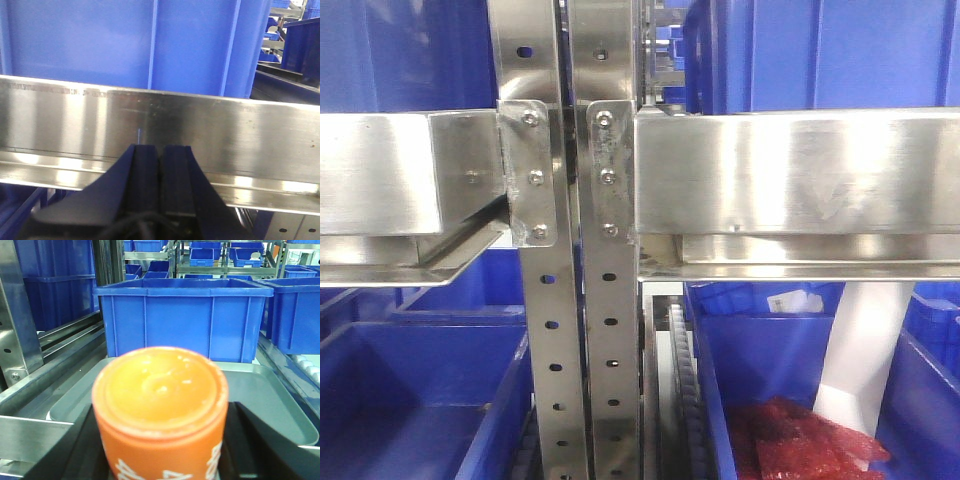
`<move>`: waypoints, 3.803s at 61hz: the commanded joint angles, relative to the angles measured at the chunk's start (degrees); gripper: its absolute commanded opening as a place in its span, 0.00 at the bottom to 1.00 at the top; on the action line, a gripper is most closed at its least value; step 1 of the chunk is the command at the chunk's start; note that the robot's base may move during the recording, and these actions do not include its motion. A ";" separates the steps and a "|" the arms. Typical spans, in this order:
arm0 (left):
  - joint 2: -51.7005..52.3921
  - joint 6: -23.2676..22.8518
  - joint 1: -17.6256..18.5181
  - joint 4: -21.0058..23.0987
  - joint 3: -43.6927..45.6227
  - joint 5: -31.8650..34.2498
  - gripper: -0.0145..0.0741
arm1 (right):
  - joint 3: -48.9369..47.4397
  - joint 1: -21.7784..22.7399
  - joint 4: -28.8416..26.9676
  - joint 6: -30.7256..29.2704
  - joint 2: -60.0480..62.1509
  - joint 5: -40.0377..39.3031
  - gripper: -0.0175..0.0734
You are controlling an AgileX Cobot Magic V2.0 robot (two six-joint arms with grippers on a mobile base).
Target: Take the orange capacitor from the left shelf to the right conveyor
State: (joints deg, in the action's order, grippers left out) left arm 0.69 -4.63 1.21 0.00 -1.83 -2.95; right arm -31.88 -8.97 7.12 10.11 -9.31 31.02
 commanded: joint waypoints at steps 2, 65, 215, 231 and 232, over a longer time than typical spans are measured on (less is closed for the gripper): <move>1.12 -0.08 0.16 0.00 0.83 5.13 0.05 | -1.63 -0.17 0.47 -0.16 -0.75 -5.07 0.32; 1.12 -0.08 0.16 0.00 0.83 5.13 0.05 | -1.63 -0.17 0.47 -0.16 -0.75 -5.07 0.32; 1.12 -0.08 0.16 0.00 0.83 5.13 0.05 | -1.63 -0.11 0.47 -0.16 -0.75 -5.15 0.32; 1.12 -0.08 0.16 0.00 0.83 5.13 0.05 | -1.63 -0.11 0.47 -0.16 -0.75 -5.08 0.32; 1.12 -0.08 0.16 0.00 0.83 5.13 0.05 | -1.63 -0.11 0.47 -0.16 -0.75 -5.08 0.32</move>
State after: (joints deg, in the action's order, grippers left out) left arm 0.69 -4.63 1.21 0.00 -1.83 -2.95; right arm -31.88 -9.00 7.02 10.11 -9.17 31.23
